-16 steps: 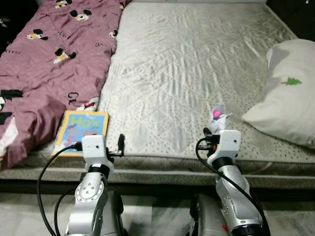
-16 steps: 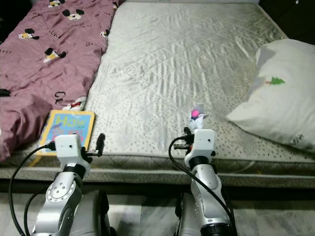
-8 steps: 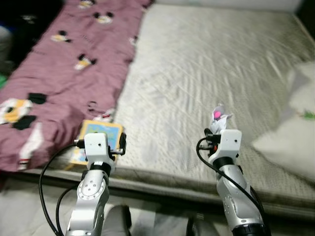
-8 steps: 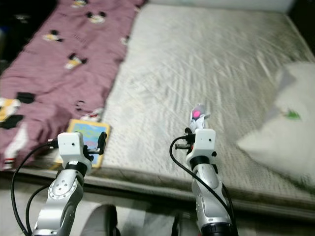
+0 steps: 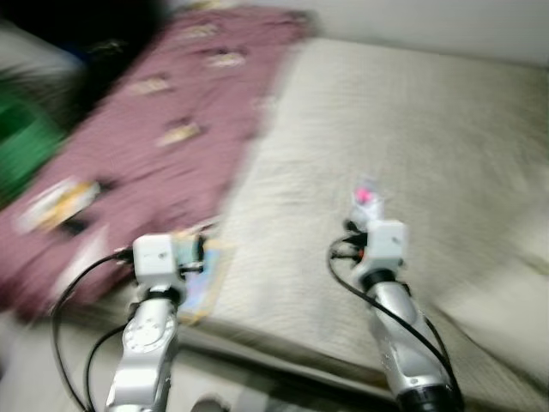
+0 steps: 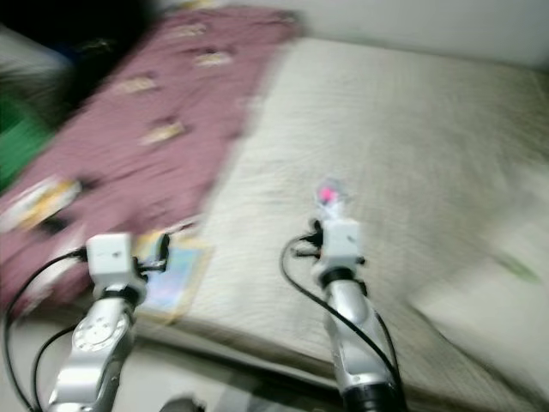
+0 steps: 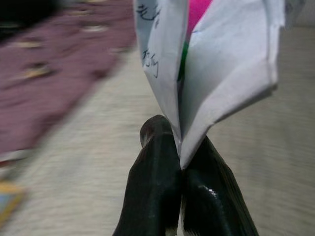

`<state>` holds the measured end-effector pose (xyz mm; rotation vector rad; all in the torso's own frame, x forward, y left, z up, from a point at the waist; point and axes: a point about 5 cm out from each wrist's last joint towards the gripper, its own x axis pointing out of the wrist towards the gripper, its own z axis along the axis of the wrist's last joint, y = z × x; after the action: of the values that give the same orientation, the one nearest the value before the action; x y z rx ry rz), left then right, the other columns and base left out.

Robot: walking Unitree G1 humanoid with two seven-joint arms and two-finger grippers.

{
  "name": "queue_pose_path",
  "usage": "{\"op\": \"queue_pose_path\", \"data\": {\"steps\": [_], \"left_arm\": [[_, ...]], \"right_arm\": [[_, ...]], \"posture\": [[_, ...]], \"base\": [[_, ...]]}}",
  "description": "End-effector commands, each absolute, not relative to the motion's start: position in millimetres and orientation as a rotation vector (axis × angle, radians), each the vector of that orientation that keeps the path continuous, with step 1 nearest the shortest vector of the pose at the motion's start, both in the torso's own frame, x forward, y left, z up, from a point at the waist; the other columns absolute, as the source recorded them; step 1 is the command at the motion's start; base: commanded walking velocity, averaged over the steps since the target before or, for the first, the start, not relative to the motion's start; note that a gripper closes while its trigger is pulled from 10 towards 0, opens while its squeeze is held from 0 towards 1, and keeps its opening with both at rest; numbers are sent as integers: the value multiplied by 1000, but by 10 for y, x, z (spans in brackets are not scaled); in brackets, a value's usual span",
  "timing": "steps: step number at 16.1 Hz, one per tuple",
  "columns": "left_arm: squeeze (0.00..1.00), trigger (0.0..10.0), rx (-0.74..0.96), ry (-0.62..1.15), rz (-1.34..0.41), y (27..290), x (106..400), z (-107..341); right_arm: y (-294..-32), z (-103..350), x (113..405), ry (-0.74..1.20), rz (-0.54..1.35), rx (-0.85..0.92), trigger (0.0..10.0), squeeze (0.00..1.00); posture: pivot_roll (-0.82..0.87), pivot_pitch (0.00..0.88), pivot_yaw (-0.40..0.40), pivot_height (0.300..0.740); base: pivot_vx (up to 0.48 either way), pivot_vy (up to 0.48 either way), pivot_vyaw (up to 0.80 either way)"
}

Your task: Clean up the room

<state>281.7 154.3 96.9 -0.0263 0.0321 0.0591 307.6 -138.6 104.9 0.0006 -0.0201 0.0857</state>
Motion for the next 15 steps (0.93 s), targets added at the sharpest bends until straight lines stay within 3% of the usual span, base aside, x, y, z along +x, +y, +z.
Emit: {"op": "queue_pose_path", "data": {"steps": [1,11,15], "left_arm": [[0,10000,-36,36,19,1443,2804,952],[0,10000,-66,43,-2,1451,2779,936],[0,10000,-107,71,4,1437,2784,886]], "right_arm": [[-1515,932,3022,25,37,-11,10000,0],[-1553,922,3030,6,17,-39,10000,0],[-1664,741,3020,146,-87,-54,10000,0]], "posture": [[-14,132,10,740],[-13,135,21,740],[-40,145,30,740]], "base": [[0,0,0],[0,0,0],[0,0,0]]}}
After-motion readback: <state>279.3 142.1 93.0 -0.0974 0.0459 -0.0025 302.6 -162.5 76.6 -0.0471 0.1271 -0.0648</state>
